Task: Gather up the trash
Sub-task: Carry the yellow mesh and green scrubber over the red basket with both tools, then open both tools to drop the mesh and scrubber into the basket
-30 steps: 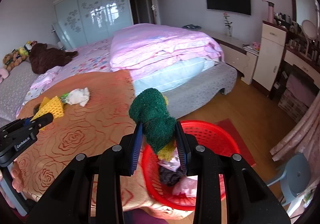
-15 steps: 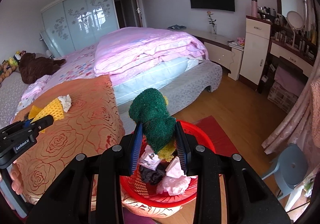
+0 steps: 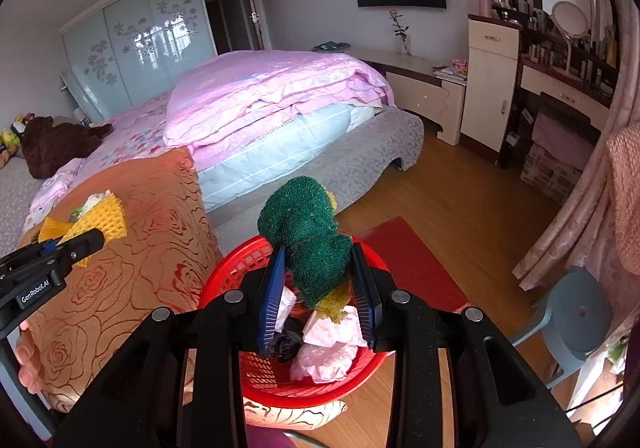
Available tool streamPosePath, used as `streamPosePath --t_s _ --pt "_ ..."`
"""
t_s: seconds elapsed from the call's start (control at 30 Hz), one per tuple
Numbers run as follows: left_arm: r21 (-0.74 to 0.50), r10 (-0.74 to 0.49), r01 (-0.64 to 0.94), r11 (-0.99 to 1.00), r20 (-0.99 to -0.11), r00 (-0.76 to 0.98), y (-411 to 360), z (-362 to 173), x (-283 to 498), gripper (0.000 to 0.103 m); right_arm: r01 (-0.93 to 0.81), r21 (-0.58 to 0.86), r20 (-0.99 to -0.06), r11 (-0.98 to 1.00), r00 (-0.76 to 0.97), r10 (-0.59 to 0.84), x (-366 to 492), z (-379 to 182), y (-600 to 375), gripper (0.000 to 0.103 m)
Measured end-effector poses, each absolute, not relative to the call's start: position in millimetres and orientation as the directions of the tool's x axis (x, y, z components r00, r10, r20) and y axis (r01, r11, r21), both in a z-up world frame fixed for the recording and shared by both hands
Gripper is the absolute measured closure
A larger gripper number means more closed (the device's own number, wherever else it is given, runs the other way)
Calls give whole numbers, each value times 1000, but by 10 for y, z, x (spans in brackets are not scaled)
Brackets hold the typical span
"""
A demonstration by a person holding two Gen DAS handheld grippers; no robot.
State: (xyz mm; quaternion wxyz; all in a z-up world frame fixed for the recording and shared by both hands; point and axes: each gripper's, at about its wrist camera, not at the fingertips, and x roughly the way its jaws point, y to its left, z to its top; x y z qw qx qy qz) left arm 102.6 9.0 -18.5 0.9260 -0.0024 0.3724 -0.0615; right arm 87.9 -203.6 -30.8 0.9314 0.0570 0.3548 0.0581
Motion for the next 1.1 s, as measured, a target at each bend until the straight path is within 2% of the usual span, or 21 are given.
streamPosePath --t_s 1.1 --pt "-40 -204 274 961 -773 601 -646 -698 1314 80 5 181 -734 983 666 132 1103 -747 -2227 70"
